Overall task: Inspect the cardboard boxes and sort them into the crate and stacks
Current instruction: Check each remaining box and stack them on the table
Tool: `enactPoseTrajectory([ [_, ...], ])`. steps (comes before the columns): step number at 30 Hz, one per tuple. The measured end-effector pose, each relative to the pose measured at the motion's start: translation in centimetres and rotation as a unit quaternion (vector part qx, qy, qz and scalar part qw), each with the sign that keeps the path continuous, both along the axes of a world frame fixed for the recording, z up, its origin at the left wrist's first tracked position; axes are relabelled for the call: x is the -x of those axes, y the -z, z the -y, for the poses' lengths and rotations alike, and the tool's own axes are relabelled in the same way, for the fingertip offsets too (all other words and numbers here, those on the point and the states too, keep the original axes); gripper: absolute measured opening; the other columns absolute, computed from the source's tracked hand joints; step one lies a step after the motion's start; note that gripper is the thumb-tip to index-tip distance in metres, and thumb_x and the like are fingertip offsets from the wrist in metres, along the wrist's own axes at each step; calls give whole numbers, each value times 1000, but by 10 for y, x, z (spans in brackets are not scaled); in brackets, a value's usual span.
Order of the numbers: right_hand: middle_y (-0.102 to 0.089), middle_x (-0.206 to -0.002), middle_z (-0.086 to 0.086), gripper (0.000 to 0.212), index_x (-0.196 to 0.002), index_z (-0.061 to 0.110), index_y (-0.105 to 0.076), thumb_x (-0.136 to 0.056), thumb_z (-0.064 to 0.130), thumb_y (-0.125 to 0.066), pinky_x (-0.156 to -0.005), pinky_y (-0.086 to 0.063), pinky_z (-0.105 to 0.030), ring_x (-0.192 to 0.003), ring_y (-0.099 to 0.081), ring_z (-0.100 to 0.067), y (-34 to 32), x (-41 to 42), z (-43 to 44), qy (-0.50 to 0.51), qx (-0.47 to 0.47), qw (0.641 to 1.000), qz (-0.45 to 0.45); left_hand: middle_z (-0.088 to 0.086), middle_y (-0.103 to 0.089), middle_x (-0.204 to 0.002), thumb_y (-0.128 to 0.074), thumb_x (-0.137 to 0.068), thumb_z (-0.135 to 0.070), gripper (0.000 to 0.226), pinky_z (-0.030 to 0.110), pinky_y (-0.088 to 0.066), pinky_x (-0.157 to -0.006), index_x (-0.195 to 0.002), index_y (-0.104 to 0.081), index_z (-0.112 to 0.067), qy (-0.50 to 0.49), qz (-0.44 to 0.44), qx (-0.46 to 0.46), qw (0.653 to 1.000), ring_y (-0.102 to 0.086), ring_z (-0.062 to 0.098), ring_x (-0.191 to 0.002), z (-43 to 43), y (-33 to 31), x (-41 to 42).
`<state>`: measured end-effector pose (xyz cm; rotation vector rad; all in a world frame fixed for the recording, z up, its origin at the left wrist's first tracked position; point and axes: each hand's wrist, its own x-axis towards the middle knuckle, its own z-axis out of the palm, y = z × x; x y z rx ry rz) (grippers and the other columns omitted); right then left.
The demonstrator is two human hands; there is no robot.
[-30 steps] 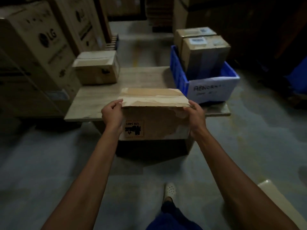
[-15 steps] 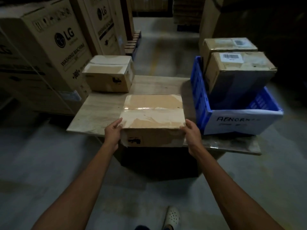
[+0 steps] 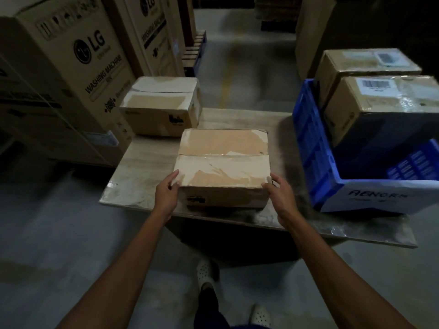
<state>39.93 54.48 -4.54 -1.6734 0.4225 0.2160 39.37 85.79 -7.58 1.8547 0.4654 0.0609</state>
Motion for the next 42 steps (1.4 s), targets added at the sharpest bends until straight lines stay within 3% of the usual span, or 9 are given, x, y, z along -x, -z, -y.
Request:
enactPoseTrajectory([
  [6,-51,-145,-5,45,-141,17,-55,-97,19,-64,-97,-43,-32,-121,-50,-13,-3,-28,-31,39,104,994,6,7,-49,-148,-52,-102,-7,42,33,-42,-109,-143,-53,-13,65,-7,-22,998,-47,21,-135,-29,-2,-30],
  [11,-39,-152,-8,53,-144,16,-51,-95,29,-66,-107,-40,-37,-134,-47,-26,-16,-48,-60,-66,353,928,96,11,-32,-159,-58,-100,-19,52,42,-29,-120,-149,-43,-15,160,38,-223,961,-30,26,-147,-50,-10,-62],
  [16,-16,-168,-8,84,-159,21,-28,-91,49,-67,-121,-26,-43,-154,-18,-25,-29,-95,-114,-309,424,841,133,5,11,-167,-52,-90,-66,92,45,-3,-121,-160,-6,-28,356,21,-354,865,11,22,-153,-43,-30,-114],
  [19,5,-170,-9,99,-162,24,-7,-89,62,-61,-123,-12,-53,-156,3,-30,-18,-120,-138,-408,488,770,57,4,29,-162,-20,-80,-89,102,55,1,-122,-158,11,-32,431,-55,-412,800,25,22,-150,-37,-17,-128],
  [22,13,-169,-10,95,-162,25,0,-93,71,-46,-123,-4,-54,-155,12,-31,0,-125,-145,-450,512,731,12,3,34,-160,6,-70,-92,106,58,2,-121,-157,12,-32,445,-56,-478,755,32,24,-147,-37,-3,-127],
  [29,15,-169,-11,96,-162,24,2,-93,73,-43,-122,-5,-55,-155,12,-32,2,-129,-144,-476,515,713,4,7,27,-163,-31,-91,-76,90,63,2,-119,-159,6,-30,467,-114,-488,729,25,29,-150,-27,-23,-135],
  [32,9,-169,-12,105,-162,24,2,-88,64,-62,-123,-15,-55,-156,5,-34,-17,-141,-139,-492,482,725,2,11,10,-167,-56,-81,-76,104,64,-3,-118,-159,-4,-30,470,-128,-493,721,8,33,-153,-19,-46,-157],
  [35,17,-168,-11,125,-161,26,9,-77,59,-78,-122,-16,-60,-155,10,-35,-35,-158,-142,-500,506,703,-4,9,26,-163,-76,-64,-72,135,58,2,-120,-158,11,-30,491,-133,-485,711,21,32,-151,-17,-56,-181],
  [42,17,-168,-14,133,-161,23,11,-74,47,-86,-119,-26,-59,-154,9,-40,-34,-181,-162,-526,537,656,-66,11,36,-158,-86,-58,-64,147,55,5,-120,-156,18,-28,518,-167,-492,679,29,33,-147,-13,-42,-192],
])
